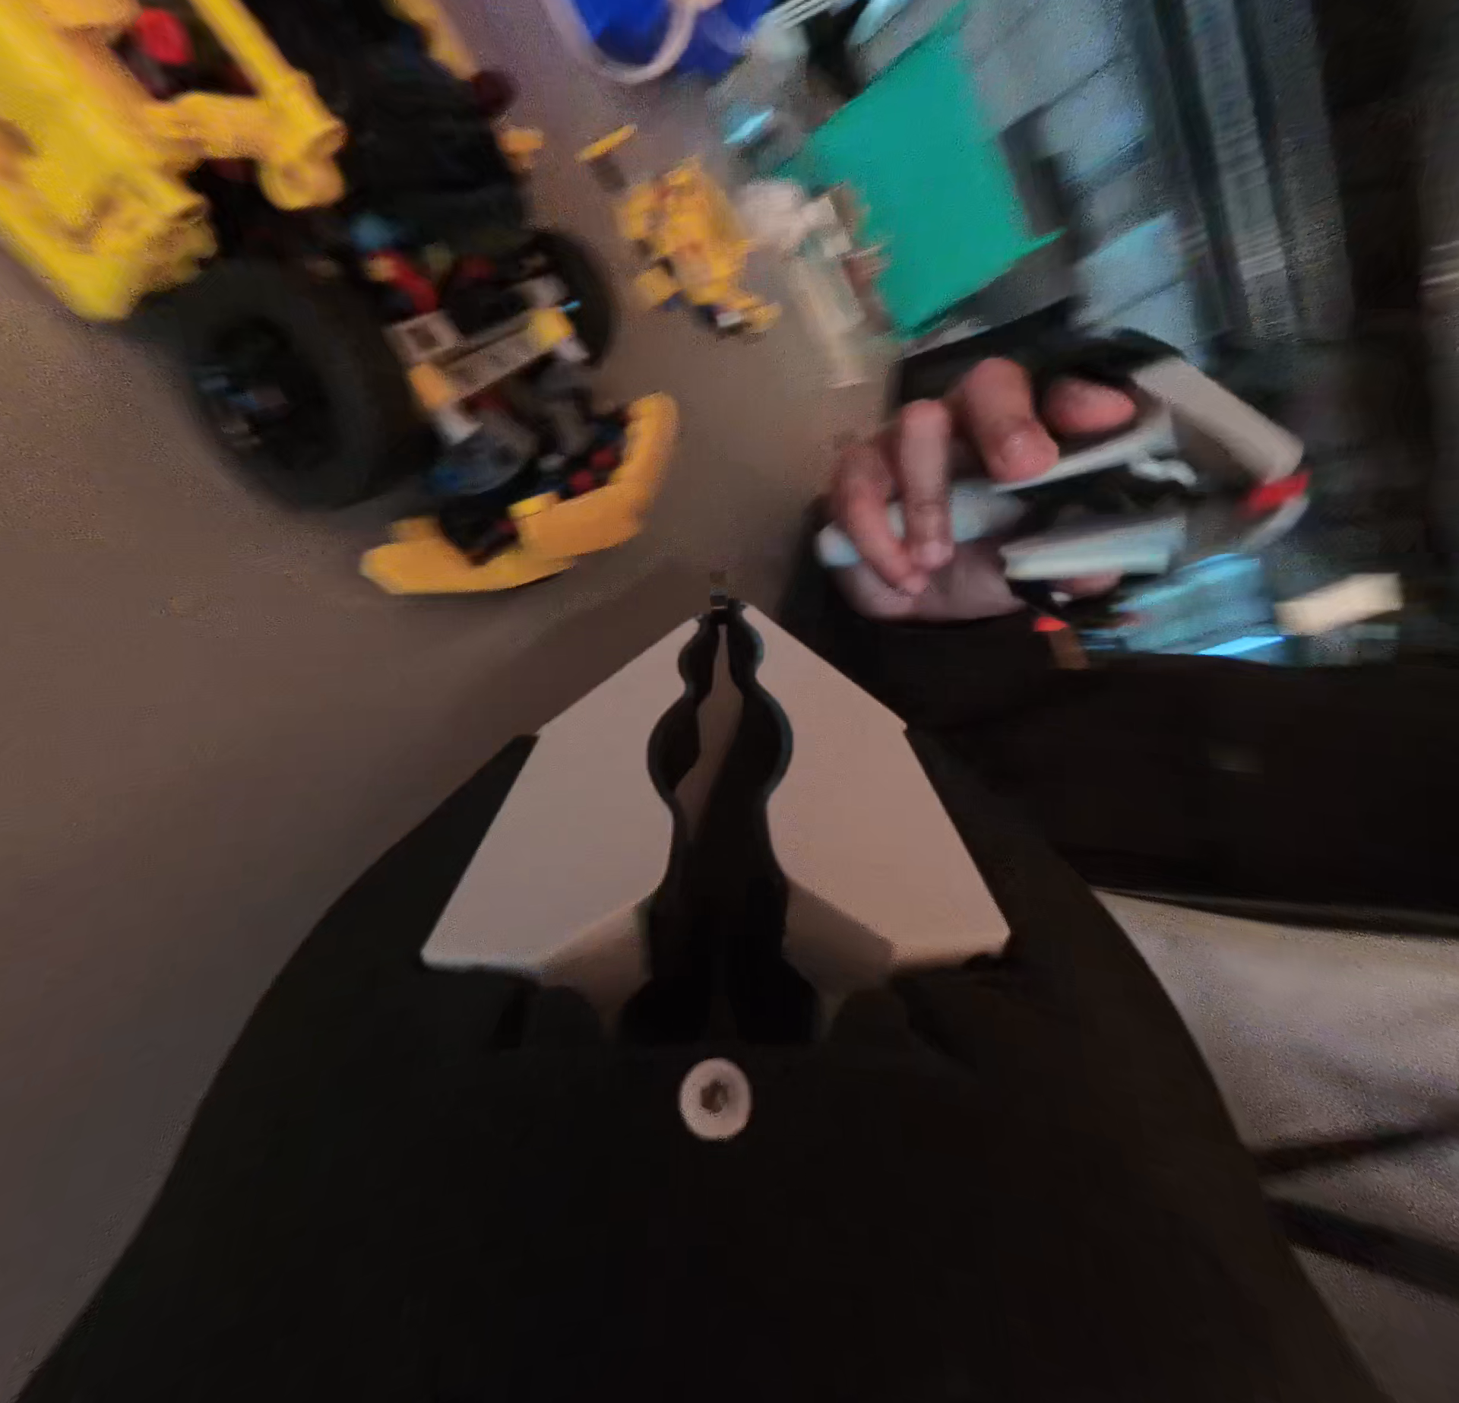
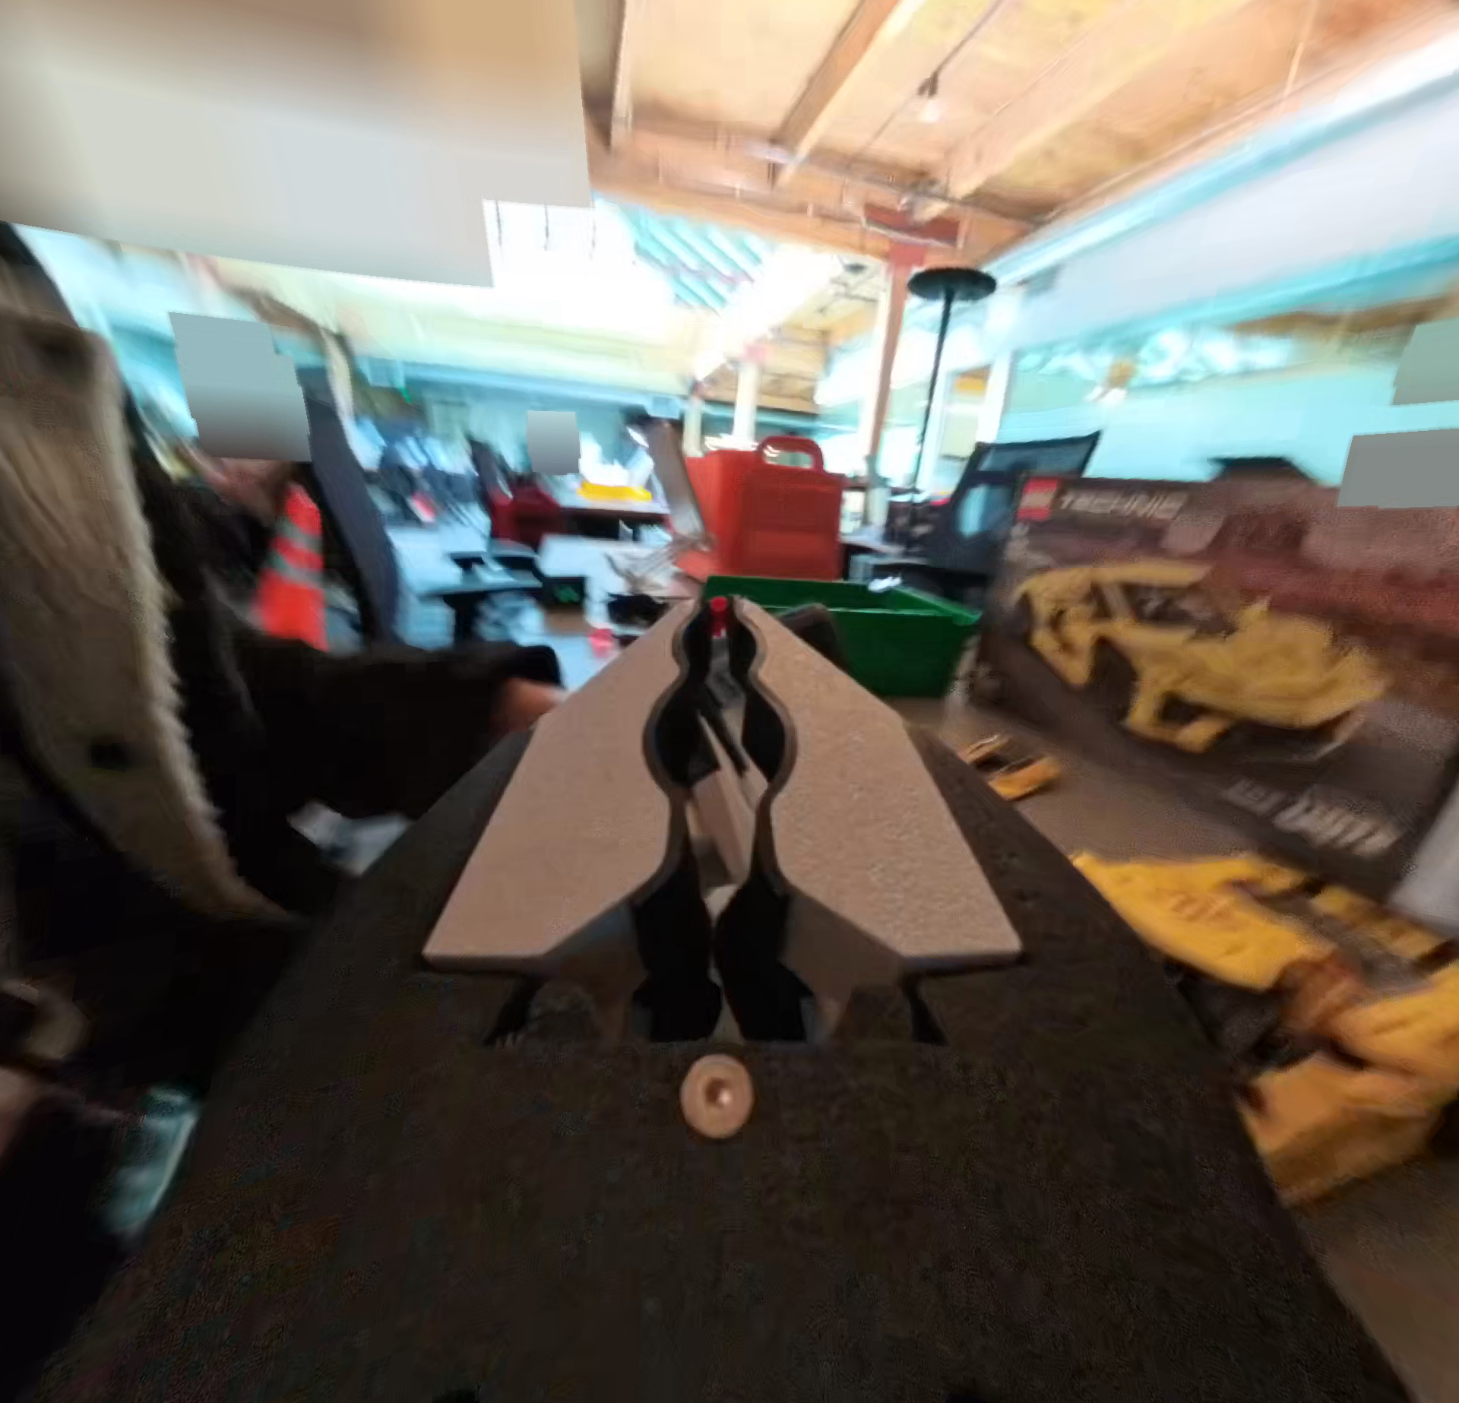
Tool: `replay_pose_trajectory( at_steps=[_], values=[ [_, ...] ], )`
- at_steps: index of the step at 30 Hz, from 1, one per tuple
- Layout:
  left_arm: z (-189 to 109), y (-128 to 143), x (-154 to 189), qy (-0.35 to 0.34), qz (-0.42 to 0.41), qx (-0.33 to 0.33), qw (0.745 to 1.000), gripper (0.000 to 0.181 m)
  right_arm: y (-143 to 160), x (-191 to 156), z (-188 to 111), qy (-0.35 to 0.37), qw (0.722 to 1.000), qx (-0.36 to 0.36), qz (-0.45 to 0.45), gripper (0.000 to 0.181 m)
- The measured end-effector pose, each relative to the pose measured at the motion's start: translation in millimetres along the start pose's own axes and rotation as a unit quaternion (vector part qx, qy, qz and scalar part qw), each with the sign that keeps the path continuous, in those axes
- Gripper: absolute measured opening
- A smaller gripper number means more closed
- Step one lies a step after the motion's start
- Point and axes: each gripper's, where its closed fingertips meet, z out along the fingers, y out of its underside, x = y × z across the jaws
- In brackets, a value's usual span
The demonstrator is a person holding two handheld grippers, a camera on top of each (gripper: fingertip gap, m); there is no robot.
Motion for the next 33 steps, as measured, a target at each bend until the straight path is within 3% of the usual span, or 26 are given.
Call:
replay_pose_trajectory(
  at_steps=[2, 7, 11, 14, 16, 19, 20, 24, 25, 26, 28, 30, 33],
  values=[
    [-1.0, -1.0, 12.1, 0.047, -0.006, 0.003, 0.999, 0.002, 34.0, 13.6, -1.8, 0.028, 0.996, -0.089, -0.003, 0.004],
    [-3.4, -3.0, 24.3, 0.06, 0.037, 0.02, 0.997, 0.002, 17.5, 23.4, -9.1, 0.014, 0.993, -0.034, 0.11, 0.003],
    [-6.0, -3.7, 42.0, 0.072, 0.103, 0.04, 0.991, 0.002, 26.5, 36.0, -12.2, 0.036, 0.988, -0.055, 0.143, 0.003],
    [-7.8, -3.1, 47.7, 0.082, 0.117, 0.044, 0.989, 0.002, 42.0, 82.6, -44.2, 0.148, 0.971, -0.158, 0.102, 0.003],
    [-8.2, -3.2, 48.9, 0.087, 0.115, 0.045, 0.988, 0.002, 58.3, 137.9, -109.8, 0.276, 0.913, -0.295, 0.056, 0.004],
    [-4.5, -0.7, 47.3, 0.09, 0.104, 0.032, 0.99, 0.002, 85.6, 188.0, -236.3, 0.427, 0.772, -0.468, 0.056, 0.004],
    [-2.6, 1.4, 47.2, 0.091, 0.102, 0.024, 0.99, 0.002, 92.9, 188.5, -255.6, 0.431, 0.76, -0.48, 0.079, 0.004],
    [0.7, 4.5, 45.5, 0.082, 0.107, 0.013, 0.991, 0.002, 100.8, 193.4, -285.4, 0.448, 0.76, -0.449, 0.138, 0.008],
    [0.3, 3.6, 45.1, 0.082, 0.104, 0.016, 0.991, 0.002, 102.1, 194.3, -291.0, 0.45, 0.756, -0.453, 0.146, 0.023],
    [-0.2, 2.4, 44.5, 0.083, 0.098, 0.018, 0.991, 0.002, 99.9, 196.3, -297.6, 0.457, 0.75, -0.455, 0.145, 0.029],
    [-1.8, -0.2, 44.6, 0.093, 0.084, 0.024, 0.992, 0.002, 81.8, 199.4, -295.7, 0.466, 0.765, -0.428, 0.125, 0.029],
    [-4.0, -2.6, 46.7, 0.105, 0.078, 0.032, 0.991, 0.002, 53.6, 195.8, -265.1, 0.44, 0.811, -0.376, 0.083, 0.033],
    [-6.0, -4.4, 48.8, 0.114, 0.076, 0.039, 0.99, 0.002, 48.5, 137.7, -172.6, 0.24, 0.891, -0.385, -0.006, 0.049]
  ],
)
